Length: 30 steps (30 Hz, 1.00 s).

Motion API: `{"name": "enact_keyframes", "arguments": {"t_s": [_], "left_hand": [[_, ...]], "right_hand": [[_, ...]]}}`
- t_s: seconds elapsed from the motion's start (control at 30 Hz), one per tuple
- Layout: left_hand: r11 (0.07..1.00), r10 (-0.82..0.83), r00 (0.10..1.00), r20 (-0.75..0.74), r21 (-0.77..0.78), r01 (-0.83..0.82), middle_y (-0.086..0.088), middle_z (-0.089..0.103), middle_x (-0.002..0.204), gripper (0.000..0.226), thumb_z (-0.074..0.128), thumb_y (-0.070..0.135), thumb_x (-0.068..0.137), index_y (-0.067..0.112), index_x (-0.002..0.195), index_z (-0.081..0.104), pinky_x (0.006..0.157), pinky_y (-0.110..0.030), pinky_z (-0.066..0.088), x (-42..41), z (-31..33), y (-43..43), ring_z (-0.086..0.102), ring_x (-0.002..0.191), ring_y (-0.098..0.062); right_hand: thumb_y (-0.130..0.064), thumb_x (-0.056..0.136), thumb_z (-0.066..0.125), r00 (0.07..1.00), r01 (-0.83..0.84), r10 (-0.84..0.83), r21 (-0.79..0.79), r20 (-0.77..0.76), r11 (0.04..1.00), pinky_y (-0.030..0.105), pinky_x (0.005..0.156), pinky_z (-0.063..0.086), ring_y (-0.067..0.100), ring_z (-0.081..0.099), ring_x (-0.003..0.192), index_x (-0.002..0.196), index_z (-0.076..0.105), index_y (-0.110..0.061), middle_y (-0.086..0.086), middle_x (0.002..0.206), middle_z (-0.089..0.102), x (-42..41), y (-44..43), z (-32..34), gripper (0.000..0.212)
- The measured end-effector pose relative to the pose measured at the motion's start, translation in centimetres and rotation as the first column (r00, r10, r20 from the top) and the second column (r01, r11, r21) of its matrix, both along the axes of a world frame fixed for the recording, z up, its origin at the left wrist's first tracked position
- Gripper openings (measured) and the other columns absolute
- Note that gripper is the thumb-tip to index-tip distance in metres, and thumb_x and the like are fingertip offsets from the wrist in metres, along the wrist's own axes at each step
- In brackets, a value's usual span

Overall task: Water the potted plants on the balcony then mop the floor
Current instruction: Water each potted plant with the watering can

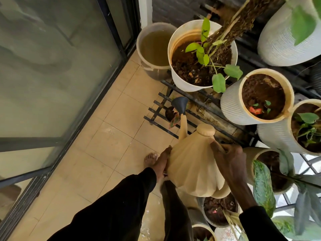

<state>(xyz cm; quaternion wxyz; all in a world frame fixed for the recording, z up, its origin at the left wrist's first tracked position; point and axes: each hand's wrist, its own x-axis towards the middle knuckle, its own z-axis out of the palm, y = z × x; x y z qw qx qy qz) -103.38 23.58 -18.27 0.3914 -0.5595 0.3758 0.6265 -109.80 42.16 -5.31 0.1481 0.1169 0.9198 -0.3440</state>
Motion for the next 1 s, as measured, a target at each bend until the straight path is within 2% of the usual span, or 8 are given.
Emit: {"name": "enact_keyframes", "arguments": {"t_s": [0.2, 0.33, 0.6, 0.7, 0.73, 0.83, 0.93, 1.0], "left_hand": [[1.0, 0.009, 1.0, -0.013, 0.007, -0.009, -0.01, 0.053, 0.132, 0.065, 0.055, 0.067, 0.093, 0.025, 0.142, 0.043, 0.11, -0.049, 0.039, -0.5, -0.2, -0.1, 0.049, 0.126, -0.033], [1.0, -0.003, 1.0, -0.013, 0.012, 0.004, -0.005, 0.052, 0.122, 0.055, 0.05, 0.067, 0.096, 0.029, 0.134, 0.043, 0.108, -0.048, 0.04, -0.4, -0.4, 0.0, 0.05, 0.116, -0.029], [0.999, 0.027, 1.0, -0.004, 0.038, -0.027, -0.006, 0.047, 0.152, 0.098, 0.059, 0.088, 0.073, 0.041, 0.154, 0.03, 0.091, -0.048, 0.045, 1.0, -1.6, 0.1, 0.049, 0.131, -0.034], [0.999, 0.049, 0.999, 0.016, -0.021, -0.049, -0.004, 0.047, 0.152, 0.128, 0.07, 0.097, 0.044, 0.05, 0.154, 0.024, 0.077, -0.045, 0.053, 1.7, -4.1, 0.2, 0.053, 0.125, -0.034], [0.998, 0.049, 0.999, 0.022, -0.026, -0.048, -0.004, 0.047, 0.152, 0.129, 0.071, 0.097, 0.044, 0.05, 0.154, 0.024, 0.08, -0.046, 0.052, 1.6, -3.5, 0.2, 0.054, 0.124, -0.033], [0.999, 0.04, 0.999, 0.004, -0.002, -0.04, -0.006, 0.048, 0.15, 0.102, 0.064, 0.086, 0.071, 0.039, 0.155, 0.029, 0.09, -0.048, 0.044, 1.2, -1.6, 0.1, 0.051, 0.123, -0.031], [0.999, 0.033, 0.999, -0.003, -0.03, -0.033, -0.005, 0.047, 0.151, 0.119, 0.069, 0.095, 0.052, 0.051, 0.153, 0.024, 0.095, -0.047, 0.05, 1.8, -3.1, 0.2, 0.053, 0.124, -0.033], [0.998, 0.025, 1.0, -0.001, -0.064, -0.025, -0.003, 0.048, 0.15, 0.128, 0.071, 0.098, 0.039, 0.056, 0.151, 0.025, 0.086, -0.05, 0.058, 2.7, -6.0, 0.3, 0.056, 0.12, -0.034]], "right_hand": [[-0.024, 0.097, 0.072, 1.0, -0.016, 0.016, -0.018, 0.002, 1.0, 0.015, 0.039, 0.031, 0.009, 0.028, 0.036, 0.048, 0.046, -0.012, -0.006, 0.044, 0.035, -1.0, -0.6, 0.7, 0.058], [-0.024, 0.098, 0.072, 1.0, -0.026, 0.026, -0.024, 0.012, 0.999, 0.016, 0.038, 0.031, 0.011, 0.034, 0.036, 0.047, 0.045, -0.015, -0.007, 0.043, 0.035, -1.3, -0.6, 0.9, 0.058], [-0.024, 0.097, 0.072, 0.998, -0.043, 0.044, -0.027, 0.034, 0.999, 0.017, 0.037, 0.027, 0.012, 0.03, 0.037, 0.046, 0.04, -0.014, -0.01, 0.038, 0.027, -1.2, -0.7, 1.0, 0.061], [-0.022, 0.098, 0.072, 0.999, -0.036, 0.037, -0.034, 0.038, 0.999, 0.015, 0.037, 0.029, 0.01, 0.035, 0.035, 0.045, 0.04, -0.017, -0.01, 0.033, 0.033, -1.2, -0.7, 1.1, 0.062], [-0.021, 0.098, 0.071, 0.999, -0.035, 0.036, -0.041, 0.034, 0.999, 0.015, 0.037, 0.03, 0.009, 0.037, 0.035, 0.045, 0.04, -0.018, -0.011, 0.032, 0.035, -1.0, -0.8, 1.3, 0.062], [-0.021, 0.098, 0.071, 0.999, -0.036, 0.037, -0.057, 0.027, 0.998, 0.013, 0.036, 0.029, 0.009, 0.036, 0.033, 0.046, 0.039, -0.019, -0.011, 0.032, 0.034, -0.8, -0.7, 1.4, 0.061], [-0.022, 0.098, 0.072, 0.999, -0.023, 0.025, -0.055, 0.036, 0.998, 0.014, 0.036, 0.029, 0.009, 0.035, 0.033, 0.046, 0.041, -0.019, -0.011, 0.032, 0.029, -0.8, -0.7, 1.3, 0.06], [-0.021, 0.098, 0.072, 0.999, -0.032, 0.034, -0.059, 0.034, 0.998, 0.014, 0.036, 0.028, 0.009, 0.035, 0.034, 0.047, 0.043, -0.018, -0.011, 0.032, 0.031, -0.7, -0.7, 1.2, 0.059]]}}
